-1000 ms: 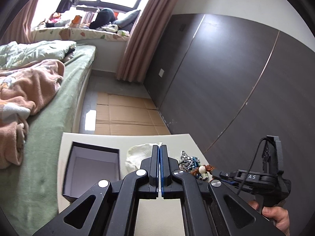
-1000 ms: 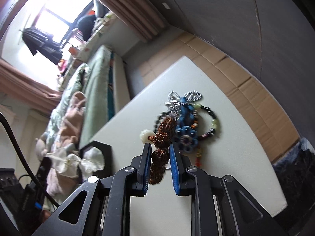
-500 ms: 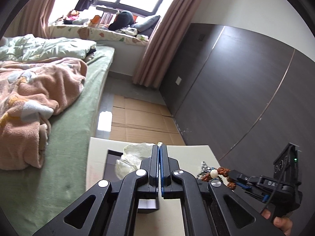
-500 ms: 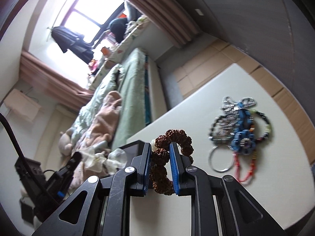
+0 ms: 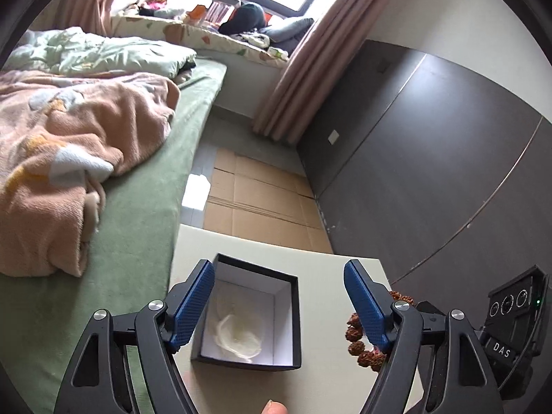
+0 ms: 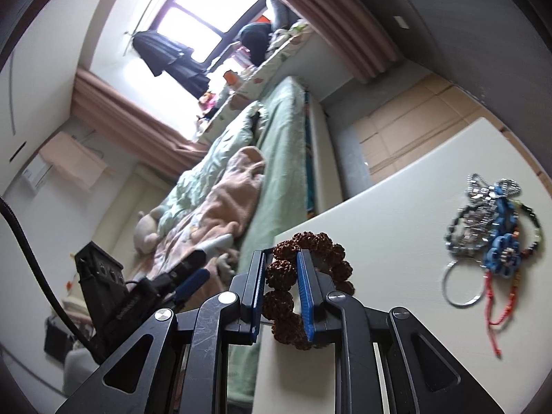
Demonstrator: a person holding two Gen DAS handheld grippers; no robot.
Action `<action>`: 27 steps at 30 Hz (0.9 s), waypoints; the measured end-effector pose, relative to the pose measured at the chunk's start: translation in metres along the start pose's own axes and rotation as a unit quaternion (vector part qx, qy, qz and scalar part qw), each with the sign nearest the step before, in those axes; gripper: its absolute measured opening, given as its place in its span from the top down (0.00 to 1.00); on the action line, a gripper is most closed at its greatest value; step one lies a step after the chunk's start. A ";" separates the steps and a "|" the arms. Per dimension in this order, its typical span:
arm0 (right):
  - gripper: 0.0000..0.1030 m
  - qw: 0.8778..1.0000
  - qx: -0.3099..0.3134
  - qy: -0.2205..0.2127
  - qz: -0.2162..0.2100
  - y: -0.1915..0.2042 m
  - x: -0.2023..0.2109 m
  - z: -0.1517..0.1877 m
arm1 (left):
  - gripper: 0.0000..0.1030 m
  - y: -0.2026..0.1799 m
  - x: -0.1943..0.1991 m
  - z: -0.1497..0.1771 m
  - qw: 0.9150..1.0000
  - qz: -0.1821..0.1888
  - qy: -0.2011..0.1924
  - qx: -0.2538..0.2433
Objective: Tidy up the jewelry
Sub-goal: 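Lower the white pendant into the black box and open the left gripper, then carry the brown bead bracelet into the black box and open the right gripper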
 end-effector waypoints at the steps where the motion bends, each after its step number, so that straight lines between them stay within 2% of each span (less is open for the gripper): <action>1: 0.80 1.000 0.003 0.002 -0.004 0.004 -0.003 0.001 | 0.24 0.002 0.001 0.000 1.000 -0.001 0.000 0.002; 12: 0.80 0.999 0.021 0.028 -0.013 0.020 -0.054 0.010 | 0.24 0.019 0.010 -0.006 1.000 -0.005 -0.003 0.024; 17: 0.80 0.998 0.049 0.034 0.032 0.017 -0.072 0.015 | 0.24 0.027 0.011 -0.010 0.999 -0.006 -0.004 0.032; 20: 0.80 0.994 0.061 0.034 0.081 0.009 -0.081 0.016 | 0.24 0.032 0.012 -0.011 0.999 -0.010 -0.005 0.037; 22: 0.79 0.993 0.064 0.054 0.085 0.008 -0.090 0.022 | 0.24 0.033 0.010 -0.011 0.999 -0.009 -0.002 0.037; 24: 0.74 0.993 0.054 0.079 0.063 0.010 -0.097 0.027 | 0.24 0.033 0.009 -0.010 0.999 -0.010 0.001 0.036; 26: 0.60 0.994 0.055 0.071 0.068 0.009 -0.090 0.026 | 0.24 0.033 0.009 -0.010 0.999 -0.013 0.000 0.033; 27: 0.57 0.993 0.058 0.064 0.075 0.008 -0.085 0.023 | 0.24 0.032 0.009 -0.010 0.999 -0.014 -0.001 0.030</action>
Point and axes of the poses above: each gripper's, at about its wrist camera, not at the fingertips, and x roughly against the way its jaws point, y to its left, z to its underside, the point moved 9 cm from there along -x, roughly the way its jaws point, and after that the axes turned 12 degrees about -z, right-handed, at the moved point
